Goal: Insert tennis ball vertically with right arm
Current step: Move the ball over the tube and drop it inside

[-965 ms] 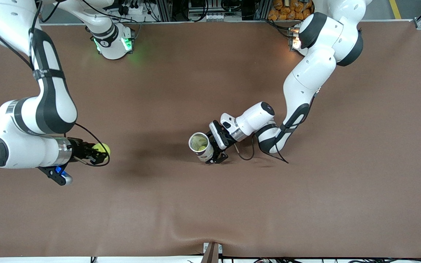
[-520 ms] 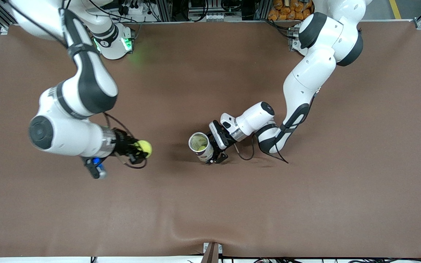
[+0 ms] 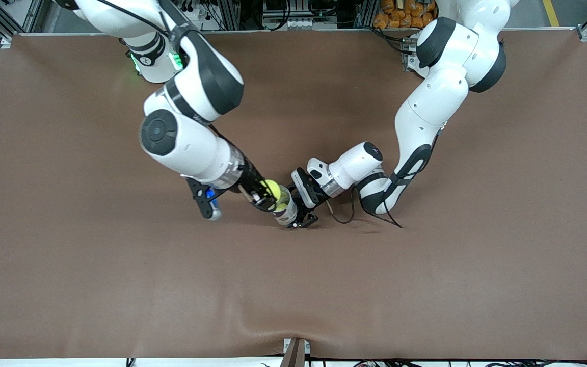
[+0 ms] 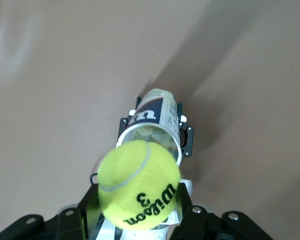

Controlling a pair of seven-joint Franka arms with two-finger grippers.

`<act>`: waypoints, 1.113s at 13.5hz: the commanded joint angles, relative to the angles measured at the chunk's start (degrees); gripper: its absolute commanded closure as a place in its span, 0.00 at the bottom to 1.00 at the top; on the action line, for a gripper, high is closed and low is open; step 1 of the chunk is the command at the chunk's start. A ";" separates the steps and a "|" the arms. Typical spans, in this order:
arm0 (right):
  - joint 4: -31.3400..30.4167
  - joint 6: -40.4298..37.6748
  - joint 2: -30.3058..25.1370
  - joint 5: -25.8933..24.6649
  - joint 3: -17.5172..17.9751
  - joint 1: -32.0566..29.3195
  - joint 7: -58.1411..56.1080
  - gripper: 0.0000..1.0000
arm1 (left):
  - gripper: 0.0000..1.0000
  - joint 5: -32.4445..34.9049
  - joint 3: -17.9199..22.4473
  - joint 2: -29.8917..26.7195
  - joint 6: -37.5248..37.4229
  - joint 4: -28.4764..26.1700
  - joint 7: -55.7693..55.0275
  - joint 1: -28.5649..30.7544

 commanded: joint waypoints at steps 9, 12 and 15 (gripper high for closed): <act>1.47 2.85 3.03 -0.27 -0.84 2.31 1.08 0.00 | 0.17 0.67 -0.20 0.30 0.41 0.44 -0.02 0.04; 1.56 2.33 2.76 -0.27 -0.84 2.13 0.91 0.00 | 0.17 0.58 -0.20 0.30 0.41 0.36 -0.02 0.04; 1.74 -1.09 2.50 -1.58 -1.11 1.34 0.56 0.00 | 0.17 0.58 -0.20 0.30 0.41 0.36 -0.02 0.05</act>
